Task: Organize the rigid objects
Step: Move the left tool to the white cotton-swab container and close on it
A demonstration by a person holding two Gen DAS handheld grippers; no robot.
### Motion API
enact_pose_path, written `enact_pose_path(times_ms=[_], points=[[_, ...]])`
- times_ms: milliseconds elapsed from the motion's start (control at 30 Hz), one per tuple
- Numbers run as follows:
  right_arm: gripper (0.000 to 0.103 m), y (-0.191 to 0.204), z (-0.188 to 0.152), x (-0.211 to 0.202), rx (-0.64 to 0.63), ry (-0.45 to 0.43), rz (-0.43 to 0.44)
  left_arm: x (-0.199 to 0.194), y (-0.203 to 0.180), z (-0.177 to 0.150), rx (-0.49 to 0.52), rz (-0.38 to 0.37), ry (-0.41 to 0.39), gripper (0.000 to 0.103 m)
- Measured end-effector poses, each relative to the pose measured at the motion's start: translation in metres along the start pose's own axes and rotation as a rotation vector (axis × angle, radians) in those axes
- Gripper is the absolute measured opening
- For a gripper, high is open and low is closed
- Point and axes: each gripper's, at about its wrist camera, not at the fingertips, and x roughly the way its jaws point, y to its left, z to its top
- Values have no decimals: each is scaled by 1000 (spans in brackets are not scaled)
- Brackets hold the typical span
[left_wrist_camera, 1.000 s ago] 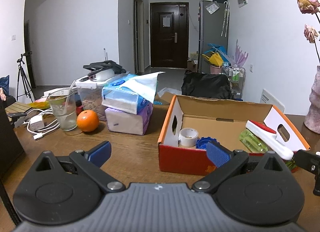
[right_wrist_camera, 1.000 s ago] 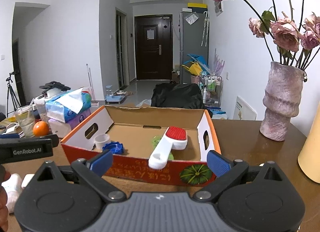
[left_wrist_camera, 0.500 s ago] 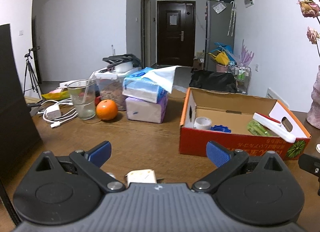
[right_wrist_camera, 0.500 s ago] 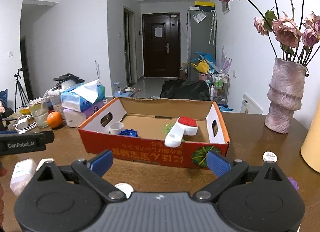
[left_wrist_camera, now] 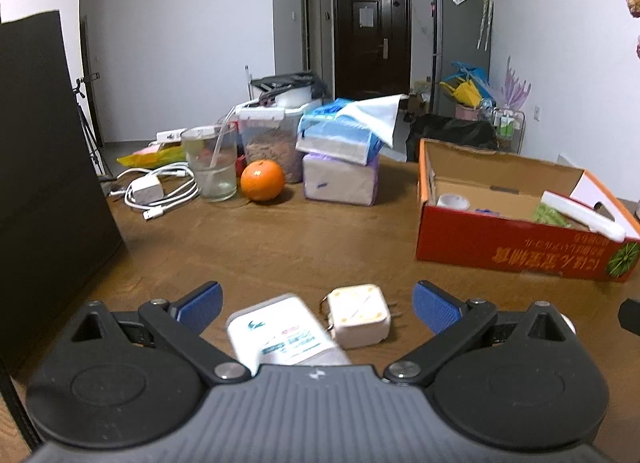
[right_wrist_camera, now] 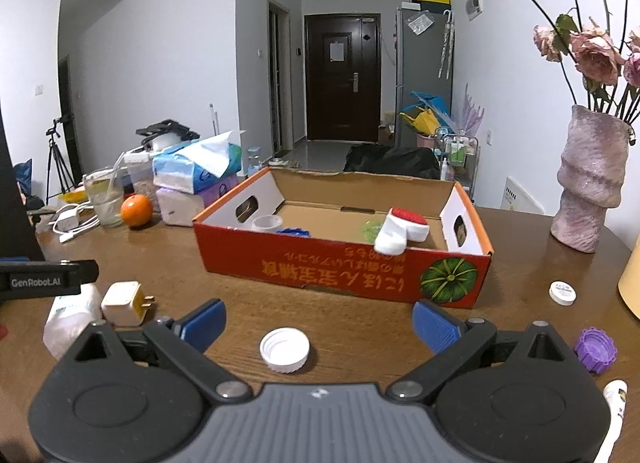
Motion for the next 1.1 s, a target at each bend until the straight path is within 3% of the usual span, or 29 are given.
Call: enact_pose_path(times_ms=[300,533,800,1000,1100], points=[[100,16,-8,6,-16,33,5,16,8,-15,-8,27,69,103],[100,19,-12,15,-8,56,5,39,0,-22,6,107,104,103],[100,16,-17,23,0,77,0,50,14,-23,-29,111,137,101],[100,13,-18,25,8,82,-4,55,24,-24,-18,108,143,91],[100,12,-19,27,12,86,-7,60,31,-25,-22,104,157,80]])
